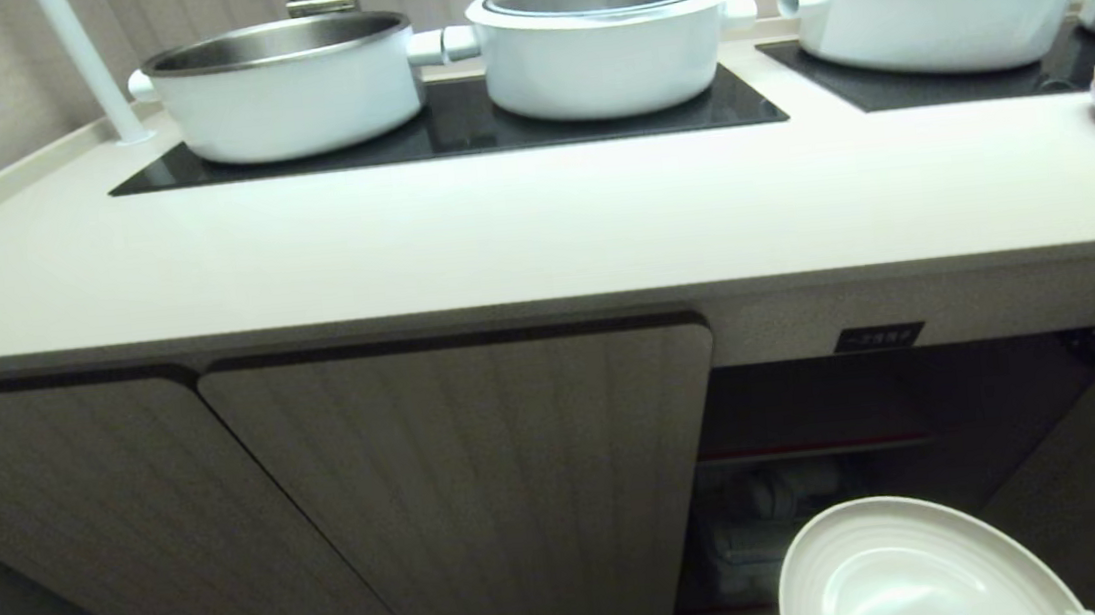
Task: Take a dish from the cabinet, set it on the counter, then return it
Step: Place it on the table
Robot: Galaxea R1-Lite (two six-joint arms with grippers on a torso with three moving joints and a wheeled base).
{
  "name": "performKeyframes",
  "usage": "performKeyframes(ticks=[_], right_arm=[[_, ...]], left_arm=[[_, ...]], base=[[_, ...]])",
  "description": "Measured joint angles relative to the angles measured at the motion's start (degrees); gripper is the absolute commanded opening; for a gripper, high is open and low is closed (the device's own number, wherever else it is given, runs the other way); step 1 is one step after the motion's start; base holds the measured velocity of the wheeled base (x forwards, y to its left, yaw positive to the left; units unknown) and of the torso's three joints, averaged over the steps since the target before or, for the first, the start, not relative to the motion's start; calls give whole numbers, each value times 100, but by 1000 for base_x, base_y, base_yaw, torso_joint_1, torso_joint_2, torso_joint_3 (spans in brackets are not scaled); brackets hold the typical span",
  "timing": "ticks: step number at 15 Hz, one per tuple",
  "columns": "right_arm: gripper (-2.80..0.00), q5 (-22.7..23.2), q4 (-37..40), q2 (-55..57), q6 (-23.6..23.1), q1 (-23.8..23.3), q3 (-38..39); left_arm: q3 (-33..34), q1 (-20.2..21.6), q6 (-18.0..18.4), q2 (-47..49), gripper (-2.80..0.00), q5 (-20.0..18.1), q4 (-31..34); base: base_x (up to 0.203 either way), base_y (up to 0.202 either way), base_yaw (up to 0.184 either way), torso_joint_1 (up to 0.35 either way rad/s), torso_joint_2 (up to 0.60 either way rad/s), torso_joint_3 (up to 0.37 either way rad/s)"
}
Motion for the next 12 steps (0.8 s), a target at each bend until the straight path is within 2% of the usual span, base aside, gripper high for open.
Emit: performKeyframes(ticks=[12], right_arm=[[-280, -9, 0, 7, -13, 0, -40]], left_arm=[[0, 0, 0, 0, 0, 2, 0]], base=[[0, 0, 0, 250, -547, -295]])
